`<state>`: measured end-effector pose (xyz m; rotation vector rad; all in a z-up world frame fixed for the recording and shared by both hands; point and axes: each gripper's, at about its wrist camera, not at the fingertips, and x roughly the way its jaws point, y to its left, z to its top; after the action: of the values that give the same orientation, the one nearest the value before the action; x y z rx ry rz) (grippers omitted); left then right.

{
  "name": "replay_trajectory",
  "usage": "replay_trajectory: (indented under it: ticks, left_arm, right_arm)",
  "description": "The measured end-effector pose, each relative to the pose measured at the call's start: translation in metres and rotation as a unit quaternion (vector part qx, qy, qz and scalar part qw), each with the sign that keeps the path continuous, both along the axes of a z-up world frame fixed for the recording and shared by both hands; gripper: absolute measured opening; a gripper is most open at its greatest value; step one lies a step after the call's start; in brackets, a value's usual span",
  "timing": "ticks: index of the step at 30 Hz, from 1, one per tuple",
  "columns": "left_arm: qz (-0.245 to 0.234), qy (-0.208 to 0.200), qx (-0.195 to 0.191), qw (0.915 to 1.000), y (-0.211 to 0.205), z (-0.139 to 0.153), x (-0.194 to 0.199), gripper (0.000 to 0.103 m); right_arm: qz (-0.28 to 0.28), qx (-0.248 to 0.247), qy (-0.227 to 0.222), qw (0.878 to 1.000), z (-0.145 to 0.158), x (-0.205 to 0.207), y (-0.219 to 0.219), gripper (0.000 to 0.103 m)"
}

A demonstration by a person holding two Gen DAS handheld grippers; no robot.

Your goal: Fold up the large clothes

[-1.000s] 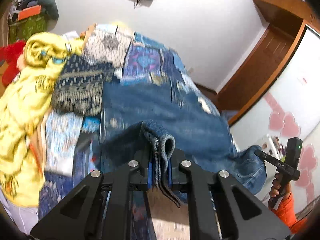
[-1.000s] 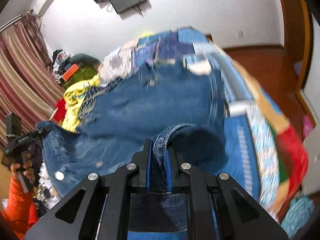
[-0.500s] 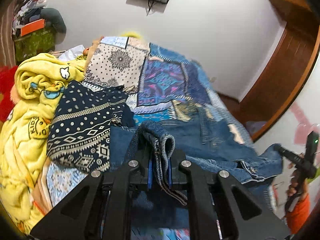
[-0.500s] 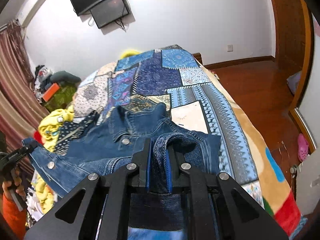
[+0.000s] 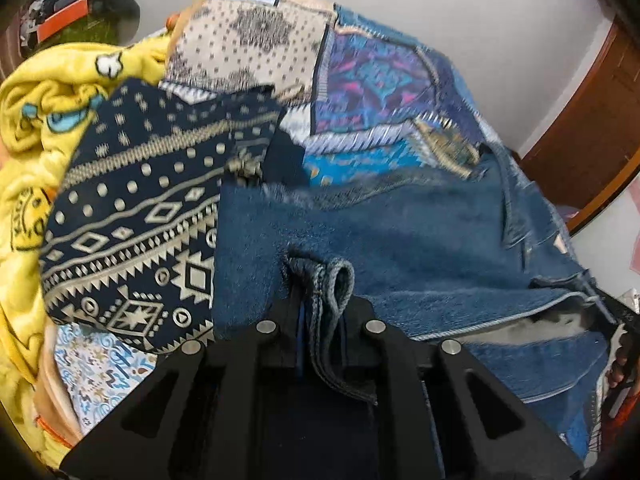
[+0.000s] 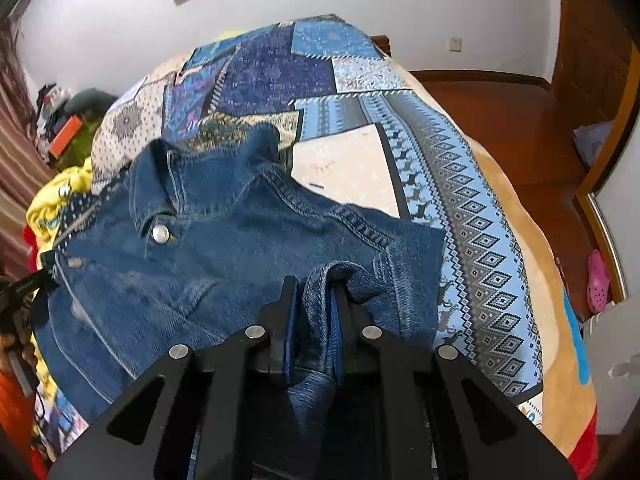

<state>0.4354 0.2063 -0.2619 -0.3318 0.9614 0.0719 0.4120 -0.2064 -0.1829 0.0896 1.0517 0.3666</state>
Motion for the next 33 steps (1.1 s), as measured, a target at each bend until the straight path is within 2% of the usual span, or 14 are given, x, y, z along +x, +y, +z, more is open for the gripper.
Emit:
replay_trajectory:
  ticks: [5, 7, 8, 9, 11, 14, 17, 19, 22, 24, 28, 33]
  left_arm:
    - [-0.002, 0.007, 0.001, 1.0, 0.0, -0.006, -0.001, 0.016]
    - [-0.007, 0.011, 0.003, 0.9999, 0.0, -0.006, 0.0, 0.017]
    - [-0.01, 0.014, 0.006, 0.9998, -0.001, -0.005, 0.0, 0.017]
    - [-0.013, 0.018, 0.01, 0.9997, -0.002, -0.004, 0.001, 0.017]
    - [-0.02, 0.026, 0.021, 0.9993, -0.005, 0.001, 0.0, 0.018]
    - [-0.032, 0.024, 0.042, 0.9983, -0.012, 0.02, -0.008, 0.023]
    - [-0.036, -0.001, 0.057, 0.9977, -0.017, 0.048, -0.022, 0.037]
    - [-0.037, -0.028, 0.072, 0.9964, -0.02, 0.069, -0.035, 0.053]
    - [-0.038, -0.068, 0.097, 0.9923, -0.026, 0.101, -0.057, 0.069]
    - [-0.047, -0.077, 0.103, 0.9906, -0.031, 0.112, -0.069, 0.075]
    - [-0.089, -0.06, 0.114, 0.9877, -0.049, 0.107, -0.085, 0.077]
    - [-0.122, -0.012, 0.119, 0.9854, -0.073, 0.07, -0.097, 0.077]
  right_arm:
    - [0.019, -0.015, 0.002, 1.0, 0.011, -0.005, -0.008, 0.017]
    - [-0.003, -0.067, -0.02, 0.998, 0.018, -0.008, -0.012, 0.044]
    - [-0.018, -0.096, -0.041, 0.994, 0.023, -0.013, -0.015, 0.071]
    - [-0.029, -0.115, -0.065, 0.991, 0.029, -0.018, -0.02, 0.077]
    - [-0.048, -0.153, -0.086, 0.983, 0.039, -0.028, -0.03, 0.078]
    - [-0.048, -0.151, -0.09, 0.983, 0.051, -0.042, -0.045, 0.078]
    - [-0.046, -0.129, -0.093, 0.986, 0.065, -0.061, -0.055, 0.078]
    - [-0.041, -0.114, -0.097, 0.988, 0.072, -0.07, -0.053, 0.078]
    - [-0.024, -0.096, -0.1, 0.99, 0.076, -0.08, -0.04, 0.078]
    - [-0.005, -0.086, -0.101, 0.991, 0.078, -0.089, -0.025, 0.078]
    - [0.031, -0.081, -0.097, 0.991, 0.073, -0.1, 0.002, 0.078]
    - [0.073, -0.081, -0.081, 0.991, 0.056, -0.106, 0.034, 0.078]
